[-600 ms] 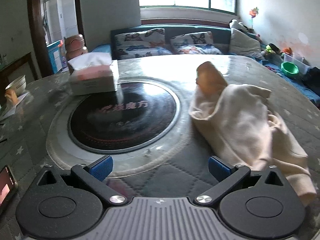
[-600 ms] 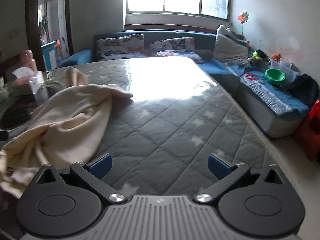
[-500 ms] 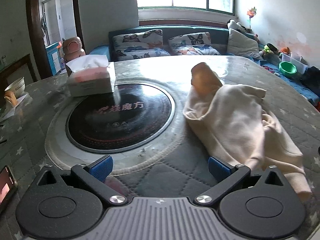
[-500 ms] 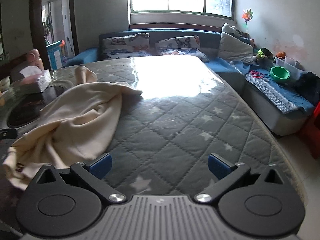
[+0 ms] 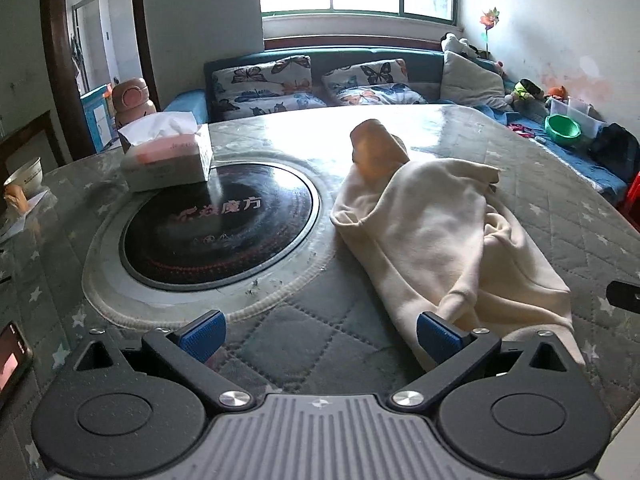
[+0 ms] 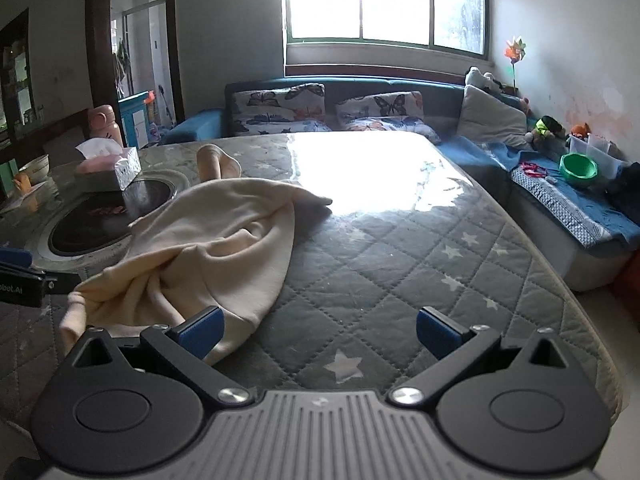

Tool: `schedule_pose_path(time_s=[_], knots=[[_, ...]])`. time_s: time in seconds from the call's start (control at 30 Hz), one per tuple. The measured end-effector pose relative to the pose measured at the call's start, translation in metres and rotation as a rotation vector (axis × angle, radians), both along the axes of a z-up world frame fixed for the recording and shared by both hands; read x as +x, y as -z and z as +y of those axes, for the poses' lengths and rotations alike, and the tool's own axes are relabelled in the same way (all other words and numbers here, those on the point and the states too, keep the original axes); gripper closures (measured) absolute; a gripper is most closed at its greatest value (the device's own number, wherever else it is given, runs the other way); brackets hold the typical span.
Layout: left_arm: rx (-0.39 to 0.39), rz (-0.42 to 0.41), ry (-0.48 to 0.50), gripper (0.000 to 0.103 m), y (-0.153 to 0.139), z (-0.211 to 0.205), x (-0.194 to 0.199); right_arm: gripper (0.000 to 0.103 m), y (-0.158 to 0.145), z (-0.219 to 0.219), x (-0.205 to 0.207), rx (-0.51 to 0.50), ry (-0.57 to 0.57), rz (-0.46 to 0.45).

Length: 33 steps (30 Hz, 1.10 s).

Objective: Fold clothes
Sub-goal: 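Move both grippers toward the crumpled cream sweatshirt on the table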

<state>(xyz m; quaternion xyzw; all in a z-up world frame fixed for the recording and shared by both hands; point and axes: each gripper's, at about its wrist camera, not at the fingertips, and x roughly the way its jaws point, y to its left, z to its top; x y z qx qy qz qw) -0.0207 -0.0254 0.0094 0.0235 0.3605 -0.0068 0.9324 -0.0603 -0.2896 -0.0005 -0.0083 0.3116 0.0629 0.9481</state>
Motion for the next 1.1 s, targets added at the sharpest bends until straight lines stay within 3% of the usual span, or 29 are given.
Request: schedule_pose_path(time_s=[0.47,1.1], knots=[[0.046,0.003,0.029,0.0,-0.005,-0.018,0.001,0.0,-0.009,-0.012,-0.001,0.011,-0.043,-0.004],[0.05,-0.003,0.093,0.0,-0.012,-0.039,0.011,0.0,-0.004,-0.01,0.011,-0.009,-0.042,0.04]])
